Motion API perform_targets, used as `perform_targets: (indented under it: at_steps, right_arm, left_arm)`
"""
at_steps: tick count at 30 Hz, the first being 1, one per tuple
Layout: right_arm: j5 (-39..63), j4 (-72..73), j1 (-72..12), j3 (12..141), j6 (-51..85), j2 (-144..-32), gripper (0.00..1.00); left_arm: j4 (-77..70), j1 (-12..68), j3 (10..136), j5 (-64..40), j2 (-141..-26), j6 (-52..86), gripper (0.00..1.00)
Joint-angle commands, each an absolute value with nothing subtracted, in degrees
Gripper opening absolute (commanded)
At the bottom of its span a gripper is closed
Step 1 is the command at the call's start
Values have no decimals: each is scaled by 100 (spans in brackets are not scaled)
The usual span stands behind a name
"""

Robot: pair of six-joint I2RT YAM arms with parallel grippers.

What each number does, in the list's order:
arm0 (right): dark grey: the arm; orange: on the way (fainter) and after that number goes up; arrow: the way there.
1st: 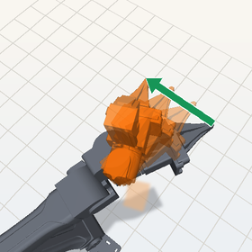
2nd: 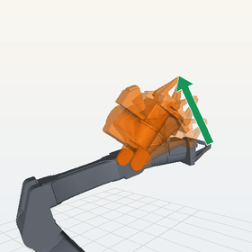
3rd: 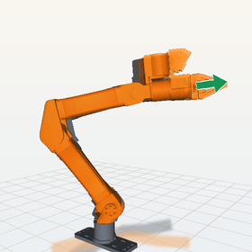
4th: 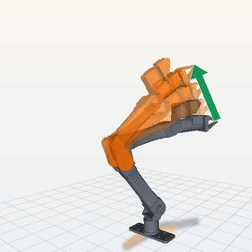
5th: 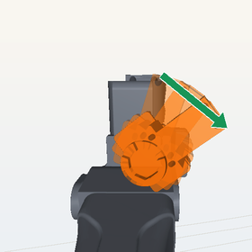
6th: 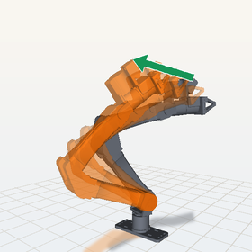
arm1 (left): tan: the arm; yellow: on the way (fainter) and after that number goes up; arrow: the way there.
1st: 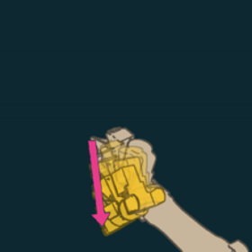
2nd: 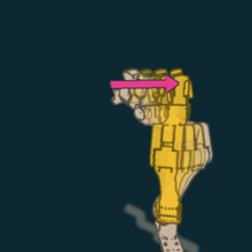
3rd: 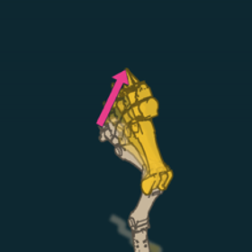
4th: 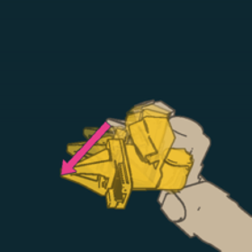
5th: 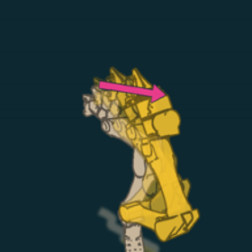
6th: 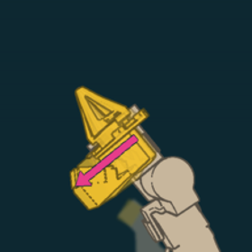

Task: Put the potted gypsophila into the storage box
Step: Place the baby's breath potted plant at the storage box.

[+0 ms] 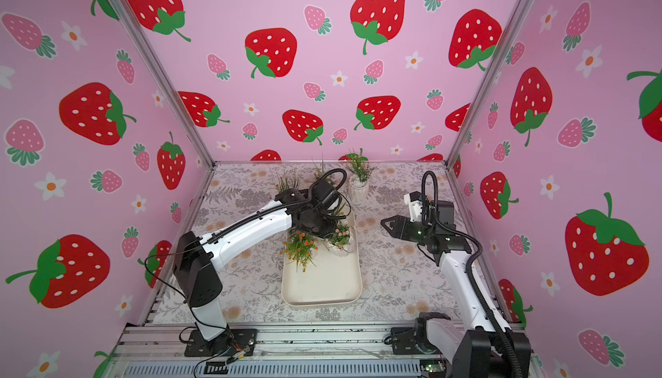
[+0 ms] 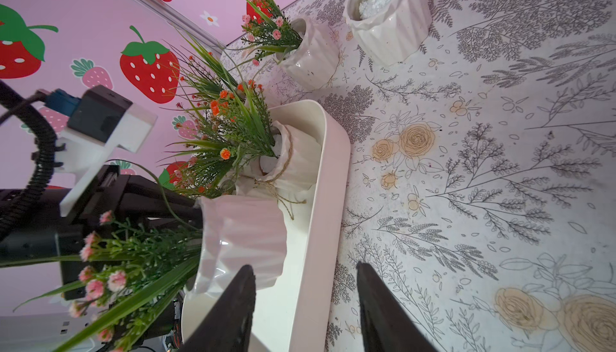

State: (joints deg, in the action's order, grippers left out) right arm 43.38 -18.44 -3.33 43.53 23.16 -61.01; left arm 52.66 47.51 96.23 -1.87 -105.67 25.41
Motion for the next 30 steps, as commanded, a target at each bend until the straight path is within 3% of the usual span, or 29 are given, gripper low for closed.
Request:
perform_targets:
  at_steps: [1,30]
  right_arm:
    - [4379,-1837,-288,4268,2338,-6073,51]
    - [4449,-1727,-238,4228,2329,-6203,51]
  left_arm:
    - [5205,4791,9710,51,-10639,2959,0]
    - [4792,4907,9475,451,-11117,3703,0]
